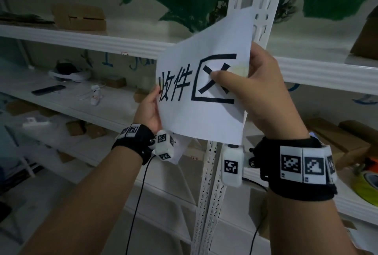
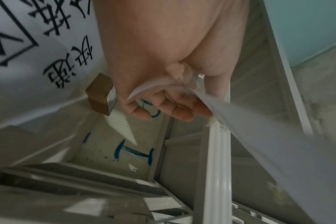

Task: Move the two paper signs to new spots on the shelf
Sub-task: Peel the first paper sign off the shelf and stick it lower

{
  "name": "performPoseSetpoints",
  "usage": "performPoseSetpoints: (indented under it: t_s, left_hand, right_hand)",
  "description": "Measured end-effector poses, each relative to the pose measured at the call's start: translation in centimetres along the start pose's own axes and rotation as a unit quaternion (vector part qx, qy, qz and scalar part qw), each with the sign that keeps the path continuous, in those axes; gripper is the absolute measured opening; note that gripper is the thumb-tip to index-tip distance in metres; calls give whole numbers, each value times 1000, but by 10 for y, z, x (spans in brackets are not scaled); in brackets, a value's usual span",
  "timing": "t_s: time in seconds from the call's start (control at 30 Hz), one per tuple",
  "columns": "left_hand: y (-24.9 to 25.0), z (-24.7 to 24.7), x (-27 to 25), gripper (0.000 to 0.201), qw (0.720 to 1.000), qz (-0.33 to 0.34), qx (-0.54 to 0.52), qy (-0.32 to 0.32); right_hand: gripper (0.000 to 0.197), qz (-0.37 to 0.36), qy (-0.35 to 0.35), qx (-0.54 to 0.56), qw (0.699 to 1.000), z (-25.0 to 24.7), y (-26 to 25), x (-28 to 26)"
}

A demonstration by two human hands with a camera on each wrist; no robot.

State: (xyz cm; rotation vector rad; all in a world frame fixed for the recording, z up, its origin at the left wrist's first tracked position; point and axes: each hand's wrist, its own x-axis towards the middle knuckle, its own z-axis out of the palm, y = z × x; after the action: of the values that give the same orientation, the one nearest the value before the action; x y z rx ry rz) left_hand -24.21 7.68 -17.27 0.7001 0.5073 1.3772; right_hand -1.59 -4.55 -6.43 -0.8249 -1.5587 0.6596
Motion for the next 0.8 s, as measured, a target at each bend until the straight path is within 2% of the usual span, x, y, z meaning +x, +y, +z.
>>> performPoseSetpoints:
  t_s: [0.07,0.17,0.27,0.4,0.57,0.67,0.8]
  left_hand:
    - [-3,-5,1,44,1000,10,1,6]
    - [-8,-18,3,52,1000,-13,-6,-10]
    - [-14,-26,6,63,998,-29,-38,-27]
    - [-20,-35,12,62,999,-30,-11,-7]
    - [-26,-27,14,65,999,-32,1,-19]
    - [-29,-27,16,66,999,-29,12,-12]
    - [-32,-21,14,66,999,-35,16,-9]
  right_hand:
    - [44,26,-16,-3,1000,-10,7,-1]
    - [55,86,-20,5,996,-25,21,1]
    - [47,139,-17,42,989,-35,37,2]
    - [31,191,-25,102,976,-41,55,-1]
    - [19,226,-36,225,947,-47,67,-7]
    - [31,237,-36,282,929,-48,70,-10]
    - [39,239,-38,387,890,-46,70,-13]
